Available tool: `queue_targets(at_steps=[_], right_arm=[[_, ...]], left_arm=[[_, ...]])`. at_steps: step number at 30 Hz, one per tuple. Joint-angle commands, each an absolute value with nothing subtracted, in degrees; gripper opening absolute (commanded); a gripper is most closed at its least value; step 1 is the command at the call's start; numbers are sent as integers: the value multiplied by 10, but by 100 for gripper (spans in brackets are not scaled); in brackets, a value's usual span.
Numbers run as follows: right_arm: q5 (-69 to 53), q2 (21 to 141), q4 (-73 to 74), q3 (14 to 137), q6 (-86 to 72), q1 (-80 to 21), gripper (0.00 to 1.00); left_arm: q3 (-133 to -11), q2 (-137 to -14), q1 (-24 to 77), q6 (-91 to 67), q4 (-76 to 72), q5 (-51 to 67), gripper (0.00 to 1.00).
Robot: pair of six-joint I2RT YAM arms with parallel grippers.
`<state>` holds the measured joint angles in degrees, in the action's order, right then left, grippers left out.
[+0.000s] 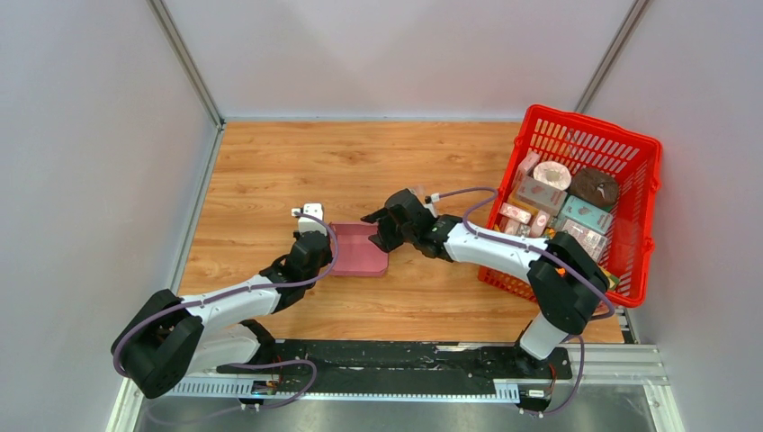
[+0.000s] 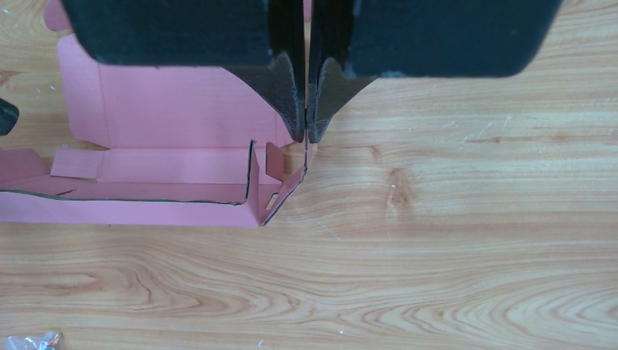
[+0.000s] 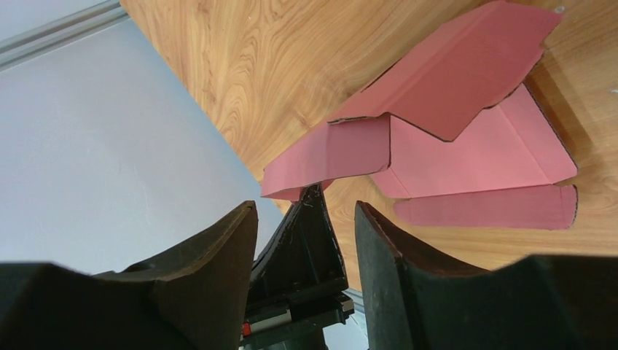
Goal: Fold the paper box
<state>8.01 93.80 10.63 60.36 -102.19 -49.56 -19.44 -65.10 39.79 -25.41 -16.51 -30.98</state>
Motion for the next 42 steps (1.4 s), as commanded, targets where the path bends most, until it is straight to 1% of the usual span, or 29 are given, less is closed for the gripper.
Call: queue_targets(at_steps=[1, 5, 7, 13, 16, 19, 20, 22, 23, 26, 28, 29, 30, 32, 33, 36, 38, 41, 42], right_arm=[[100, 945, 82, 613, -1019, -487, 53], [97, 961, 83, 626, -1027, -482, 42], [99, 968, 86, 631, -1027, -483, 41], [105, 983, 84, 642, -1029, -483, 34], [105, 986, 85, 644, -1030, -481, 28], [103, 988, 82, 642, -1032, -481, 16], [103, 989, 80, 641, -1031, -481, 10], [101, 989, 77, 637, -1031, -478, 5], [99, 987, 74, 630, -1031, -476, 0], [106, 983, 53, 611, -1030, -474, 0], [102, 984, 49, 608, -1031, -471, 0], [98, 984, 41, 604, -1033, -471, 0], [95, 983, 17, 592, -1036, -470, 0], [86, 982, 6, 585, -1040, -468, 0], [84, 978, 6, 584, -1038, -468, 0], [81, 968, 5, 577, -1036, -464, 0], [76, 963, -19, 563, -1036, -458, 0], [69, 955, -35, 550, -1033, -452, 0], [67, 953, -39, 548, -1033, -450, 0]], left_arm=[[-194, -643, 401, -248, -176, -314, 0], [-191, -638, 401, -247, -178, -314, 0], [-191, -638, 401, -246, -179, -312, 0], [-189, -641, 401, -246, -185, -308, 0], [-188, -639, 401, -245, -187, -305, 0], [-186, -639, 401, -243, -191, -299, 0], [-187, -639, 401, -243, -192, -294, 0], [-186, -640, 401, -243, -192, -291, 0], [-185, -640, 402, -244, -195, -288, 0], [-191, -637, 401, -234, -187, -263, 1], [-192, -619, 402, -226, -182, -241, 7], [-192, -609, 402, -217, -176, -223, 13], [-191, -598, 401, -215, -170, -218, 24], [-179, -551, 401, -215, -152, -218, 34], [-172, -534, 402, -218, -149, -218, 41], [-144, -435, 401, -244, -117, -244, 50], [-129, -405, 399, -275, -82, -286, 51], [-133, -394, 382, -312, -34, -317, 46], [-137, -412, 374, -322, -21, -322, 42]])
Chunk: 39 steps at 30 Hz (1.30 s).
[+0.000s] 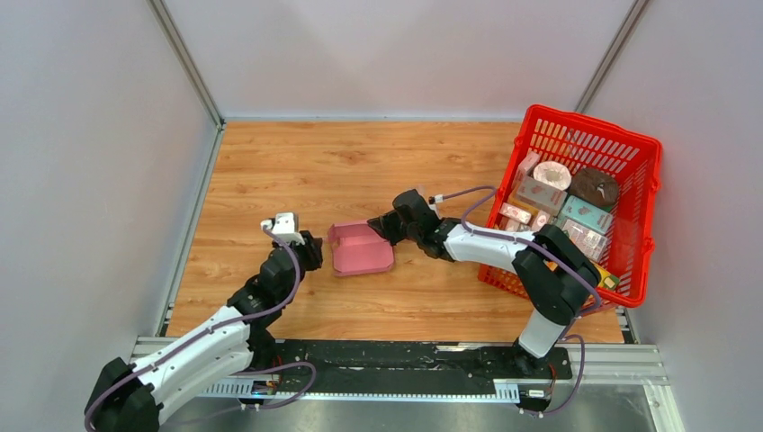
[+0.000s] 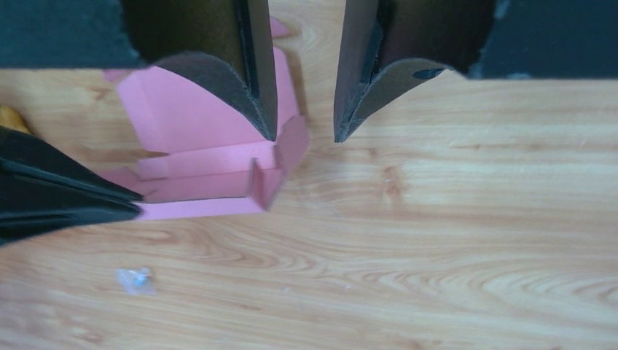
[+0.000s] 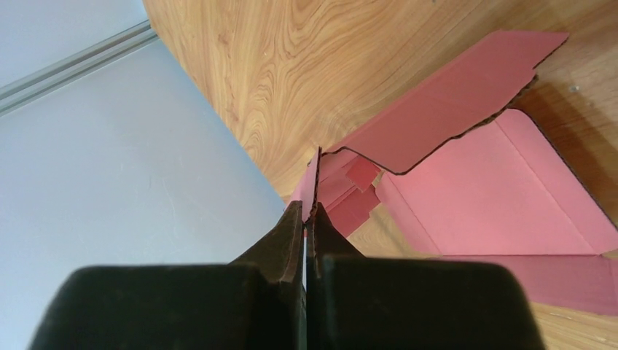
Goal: Fold the paper box
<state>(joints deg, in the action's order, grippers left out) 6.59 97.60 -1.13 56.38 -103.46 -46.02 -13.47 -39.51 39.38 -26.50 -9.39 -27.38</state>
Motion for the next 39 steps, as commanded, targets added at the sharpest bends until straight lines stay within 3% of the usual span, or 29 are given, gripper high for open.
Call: queue_targets(at_steps=[1, 7, 15, 22, 27, 39], right_arm=[[64, 952, -42, 542, -1034, -448, 0], [54, 951, -56, 537, -1033, -446, 0], [45, 963, -78, 527, -1034, -446, 0], [43, 963, -78, 529, -1035, -446, 0], [43, 962, -74, 529, -1032, -446, 0], [44, 968, -73, 531, -1023, -446, 0]], left_arm=[[-142, -427, 367, -328, -11, -321, 39], [-186, -556, 348, -250, -85, -253, 37], [-156, -568, 347, -189, -217, -157, 39], [-192, -628, 350, -167, -232, -121, 36], [-205, -647, 359, -161, -239, -101, 27], [-247, -646, 366, -158, -178, -149, 30]])
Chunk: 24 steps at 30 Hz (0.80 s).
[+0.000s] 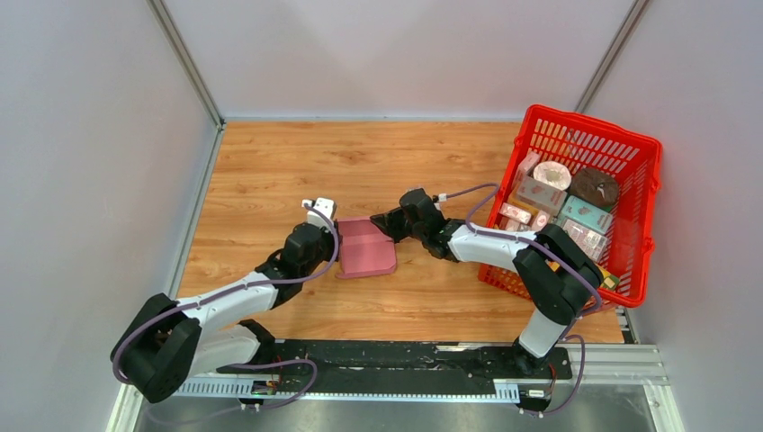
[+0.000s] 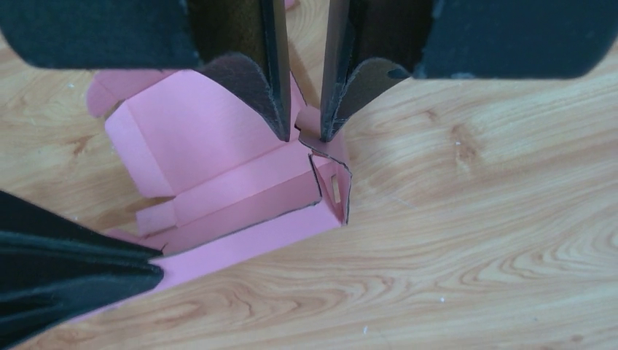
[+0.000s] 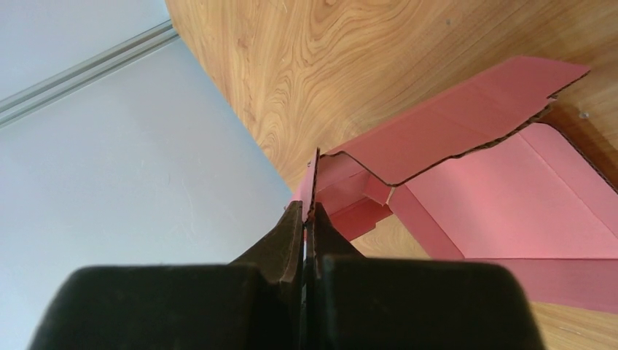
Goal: Fold the paper box
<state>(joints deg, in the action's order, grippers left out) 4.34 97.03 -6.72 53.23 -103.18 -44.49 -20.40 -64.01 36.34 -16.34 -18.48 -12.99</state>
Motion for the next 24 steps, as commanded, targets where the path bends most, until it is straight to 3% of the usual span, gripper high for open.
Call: queue_targets(at_steps=[1, 13, 24], right_arm=[[45, 968, -76, 530, -1025, -446, 0], [47, 960, -77, 519, -1025, -446, 0], [48, 963, -91, 505, -1022, -446, 0]], left_arm=[[-250, -649, 367, -156, -176, -146, 30], [-256, -679, 366, -174, -176, -101, 29], [-155, -487, 366, -227, -117, -238, 40]])
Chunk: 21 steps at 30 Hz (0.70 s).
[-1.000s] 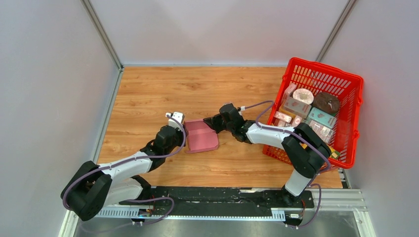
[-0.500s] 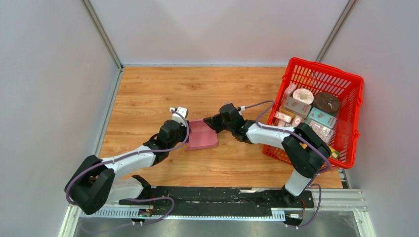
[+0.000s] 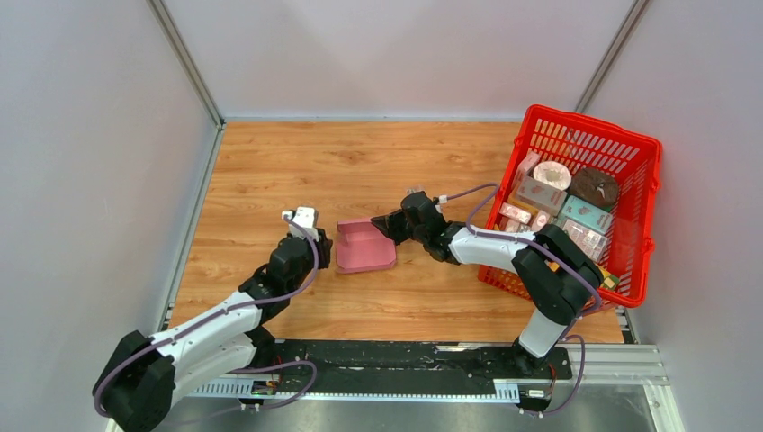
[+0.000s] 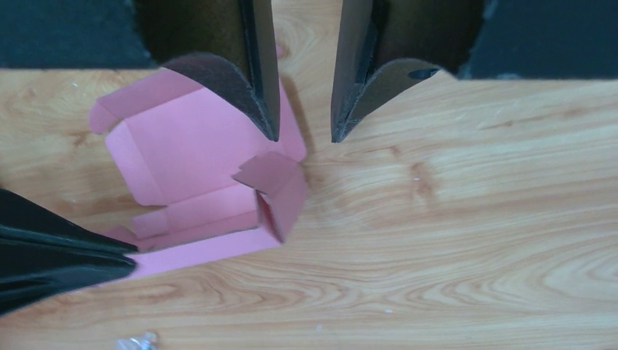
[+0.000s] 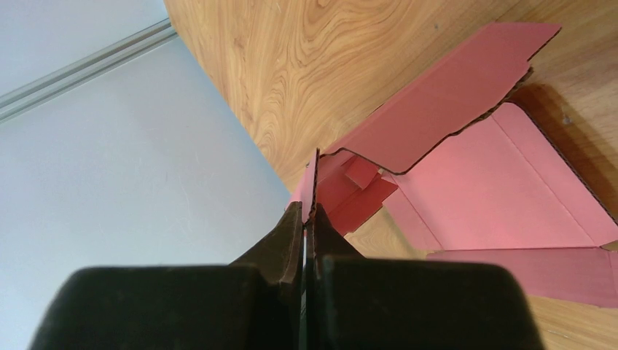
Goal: Fold the paper box
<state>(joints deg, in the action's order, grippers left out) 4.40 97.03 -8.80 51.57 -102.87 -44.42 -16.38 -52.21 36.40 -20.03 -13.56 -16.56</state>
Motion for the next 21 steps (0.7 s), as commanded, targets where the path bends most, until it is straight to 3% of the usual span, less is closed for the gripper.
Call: queue_targets(at_steps=[1, 9, 21], right_arm=[[48, 963, -90, 504, -1022, -446, 0], [49, 974, -87, 505, -1023, -447, 0], [57, 982, -107, 474, -997, -452, 0]], left_arm=[[-156, -489, 366, -223, -118, -256, 42], [-198, -605, 367, -180, -199, -193, 45], [-177, -622, 366, -167, -268, -147, 45]])
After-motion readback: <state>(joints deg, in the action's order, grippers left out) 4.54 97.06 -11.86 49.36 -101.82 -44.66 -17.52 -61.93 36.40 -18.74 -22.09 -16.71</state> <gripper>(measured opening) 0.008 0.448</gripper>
